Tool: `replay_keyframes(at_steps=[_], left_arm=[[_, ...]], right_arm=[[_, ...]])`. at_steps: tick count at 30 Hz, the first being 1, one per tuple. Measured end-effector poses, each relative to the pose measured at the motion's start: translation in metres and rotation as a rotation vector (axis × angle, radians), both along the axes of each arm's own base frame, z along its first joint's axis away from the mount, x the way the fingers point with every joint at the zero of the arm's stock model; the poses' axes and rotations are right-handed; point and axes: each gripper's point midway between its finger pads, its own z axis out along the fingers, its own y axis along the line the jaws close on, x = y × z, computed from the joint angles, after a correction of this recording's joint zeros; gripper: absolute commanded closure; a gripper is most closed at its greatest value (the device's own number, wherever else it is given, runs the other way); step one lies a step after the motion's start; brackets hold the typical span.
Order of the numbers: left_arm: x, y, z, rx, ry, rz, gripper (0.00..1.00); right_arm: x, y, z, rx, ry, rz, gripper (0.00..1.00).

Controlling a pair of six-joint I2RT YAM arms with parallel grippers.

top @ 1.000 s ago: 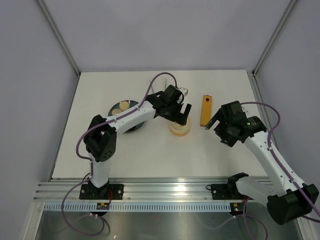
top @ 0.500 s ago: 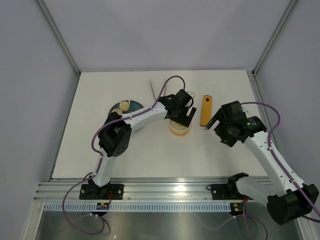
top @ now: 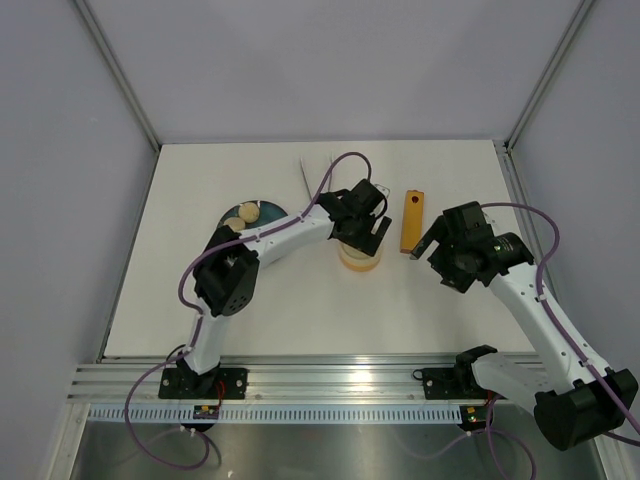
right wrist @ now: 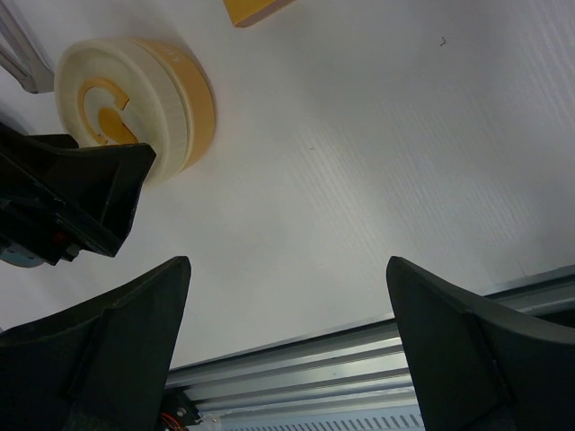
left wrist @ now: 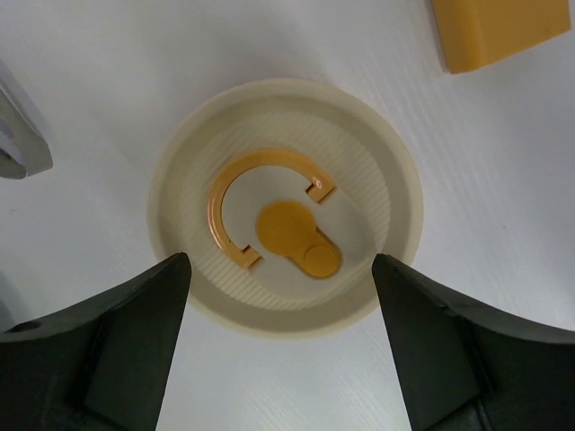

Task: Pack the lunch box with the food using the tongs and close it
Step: Screw the box lid onto the packing box.

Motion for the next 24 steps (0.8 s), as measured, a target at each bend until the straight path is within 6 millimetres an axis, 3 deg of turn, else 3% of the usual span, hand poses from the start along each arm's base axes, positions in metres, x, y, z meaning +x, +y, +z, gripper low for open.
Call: replay_keyframes(at_steps=[4,8,12,15,18,21,24], left_arm=[[-0.006,0.005,0.028,-0.033,-0.025,0.001,0.24],[-0.011,0.014,0.083,-0.136,-0.091,0.015,0.34],[-0.009,0.033,0.124,-0.261,-0.126,0.048,0.37],[0.000,0.068,0.124,-0.313,-0.101,0.125,0.37],[0.005,0.113,0.103,-0.304,-0.052,0.231,0.37],[-0.001,0.147,0.089,-0.297,-0.020,0.312,0.36],[-0.009,0.166,0.094,-0.320,-0.027,0.351,0.36]], right_arm=[[0.003,0.004,0.002,-0.007,-0.024,0.071,0.09],[0.012,0.011,0.001,-0.030,-0.024,0.161,0.14],[0.032,0.039,-0.010,-0.114,0.042,0.315,0.15],[0.050,0.078,-0.021,-0.219,0.090,0.470,0.20],[0.070,0.108,-0.035,-0.304,0.107,0.581,0.20],[0.083,0.116,-0.048,-0.356,0.137,0.638,0.21],[0.100,0.123,-0.052,-0.388,0.140,0.680,0.22]])
